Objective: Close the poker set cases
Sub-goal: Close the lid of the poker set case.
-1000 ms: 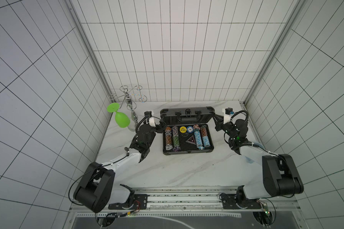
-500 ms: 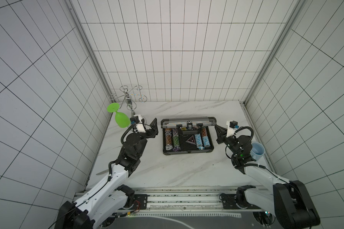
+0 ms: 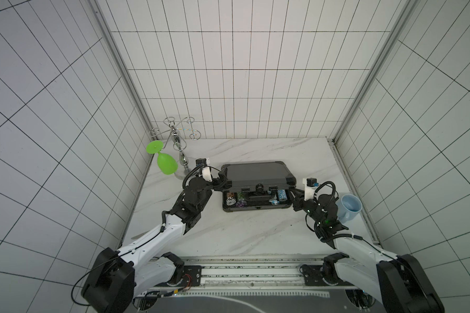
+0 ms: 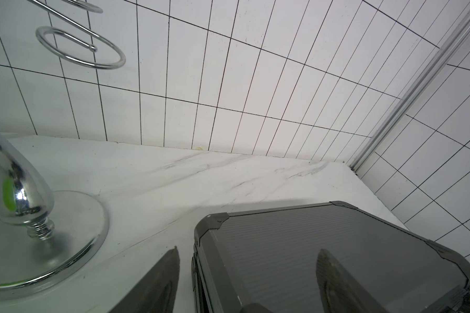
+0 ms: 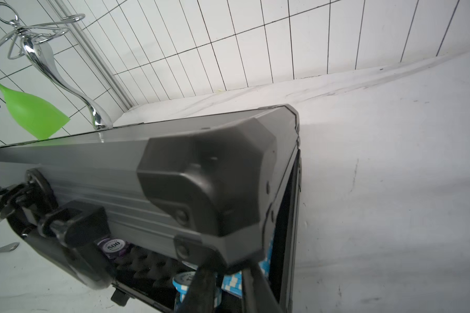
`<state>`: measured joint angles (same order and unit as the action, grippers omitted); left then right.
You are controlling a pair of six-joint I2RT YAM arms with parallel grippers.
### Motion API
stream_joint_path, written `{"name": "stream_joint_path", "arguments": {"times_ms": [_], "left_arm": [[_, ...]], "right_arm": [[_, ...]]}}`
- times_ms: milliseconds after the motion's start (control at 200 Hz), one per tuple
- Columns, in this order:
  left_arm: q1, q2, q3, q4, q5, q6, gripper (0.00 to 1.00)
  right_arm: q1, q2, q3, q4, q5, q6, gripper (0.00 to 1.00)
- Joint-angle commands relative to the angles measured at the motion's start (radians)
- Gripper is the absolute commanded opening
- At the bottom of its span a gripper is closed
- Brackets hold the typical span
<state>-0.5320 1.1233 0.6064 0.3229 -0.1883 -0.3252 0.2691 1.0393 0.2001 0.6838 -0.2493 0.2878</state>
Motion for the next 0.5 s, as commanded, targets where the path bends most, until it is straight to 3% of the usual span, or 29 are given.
{"name": "stream_joint_path", "arguments": {"times_ms": [0,305,495], "left_arm": [[-0.021,0.055,0.032,0.045,0.01,0.01,0.78],[-0.077,0.202,0.065,0.086,0.016,0.024,0.78],[-0.096,0.279,0.087,0.102,0.021,0.028,0.77]], "right_arm": [[0.01,-0.026,-0.061,0.025,0.034,0.042,0.2],[0.062,-0.038,-0.094,-0.028,0.067,0.088,0.22],[0.099,-0.061,-0.119,-0.069,0.066,0.125,0.3]]}}
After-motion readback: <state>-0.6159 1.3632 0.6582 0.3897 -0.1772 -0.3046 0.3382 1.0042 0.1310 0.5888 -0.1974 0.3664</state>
